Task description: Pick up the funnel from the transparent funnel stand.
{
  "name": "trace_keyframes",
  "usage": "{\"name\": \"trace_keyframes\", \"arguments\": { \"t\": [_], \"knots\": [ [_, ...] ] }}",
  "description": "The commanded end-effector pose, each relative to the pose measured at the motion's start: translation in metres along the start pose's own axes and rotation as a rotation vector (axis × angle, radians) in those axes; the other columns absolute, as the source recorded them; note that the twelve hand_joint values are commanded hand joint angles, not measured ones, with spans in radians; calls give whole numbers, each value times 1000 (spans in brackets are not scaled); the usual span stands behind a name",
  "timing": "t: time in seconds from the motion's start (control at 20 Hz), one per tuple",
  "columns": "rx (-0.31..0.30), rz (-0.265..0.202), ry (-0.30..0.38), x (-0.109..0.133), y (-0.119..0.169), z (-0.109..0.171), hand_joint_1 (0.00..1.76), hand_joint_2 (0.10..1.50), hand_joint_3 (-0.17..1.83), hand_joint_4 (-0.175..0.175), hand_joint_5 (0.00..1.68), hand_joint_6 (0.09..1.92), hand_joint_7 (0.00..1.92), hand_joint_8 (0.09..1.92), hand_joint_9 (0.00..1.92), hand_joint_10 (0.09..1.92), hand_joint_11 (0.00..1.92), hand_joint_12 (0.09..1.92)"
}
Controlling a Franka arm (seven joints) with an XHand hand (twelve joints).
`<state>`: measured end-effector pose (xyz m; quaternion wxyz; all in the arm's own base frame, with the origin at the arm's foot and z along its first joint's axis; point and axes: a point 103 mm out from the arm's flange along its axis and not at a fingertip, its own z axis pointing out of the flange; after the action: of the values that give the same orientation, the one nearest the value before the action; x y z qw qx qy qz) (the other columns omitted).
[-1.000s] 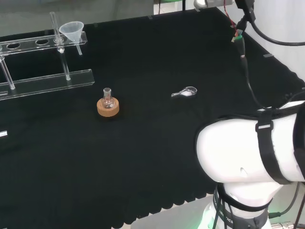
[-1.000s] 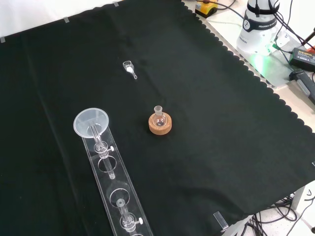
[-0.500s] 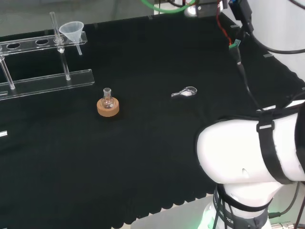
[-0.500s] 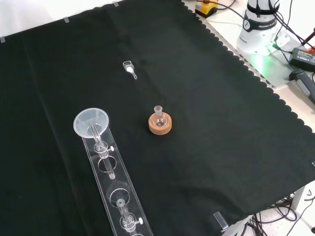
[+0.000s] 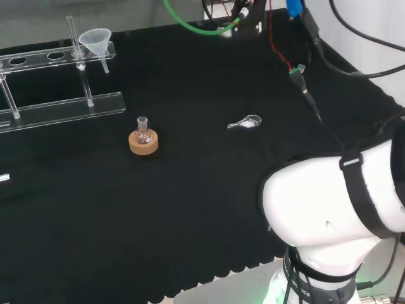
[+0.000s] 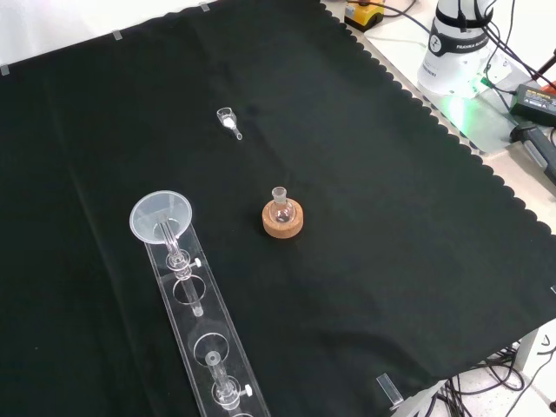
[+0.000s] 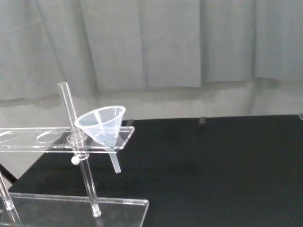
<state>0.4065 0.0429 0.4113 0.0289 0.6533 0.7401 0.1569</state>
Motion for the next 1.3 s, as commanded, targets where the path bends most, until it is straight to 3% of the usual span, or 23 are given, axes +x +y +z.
{"name": "trace_keyframes", "arguments": {
  "t": [0.05, 0.3, 0.5, 0.65, 1.1, 1.3],
  "knots": [
    [35, -88, 63, 18, 66, 64, 104, 838, 89, 73, 0, 87, 0, 87, 0, 87, 0, 432],
    [45, -60, 73, 36, 115, 95, 133, 831, 68, 72, 0, 87, 0, 87, 0, 87, 0, 547],
    [89, -14, 91, 42, 147, 118, 155, 824, 53, 71, 0, 87, 0, 87, 0, 87, 0, 625],
    [128, 12, 65, 46, 167, 135, 166, 819, 45, 70, 0, 87, 0, 87, 0, 87, 0, 660],
    [202, -10, 18, 45, 201, 163, 173, 815, 36, 67, 0, 87, 0, 87, 0, 87, 0, 708],
    [263, 2, -8, 48, 213, 177, 171, 815, 35, 65, 0, 87, 0, 87, 0, 87, 0, 730]
  ]
}}
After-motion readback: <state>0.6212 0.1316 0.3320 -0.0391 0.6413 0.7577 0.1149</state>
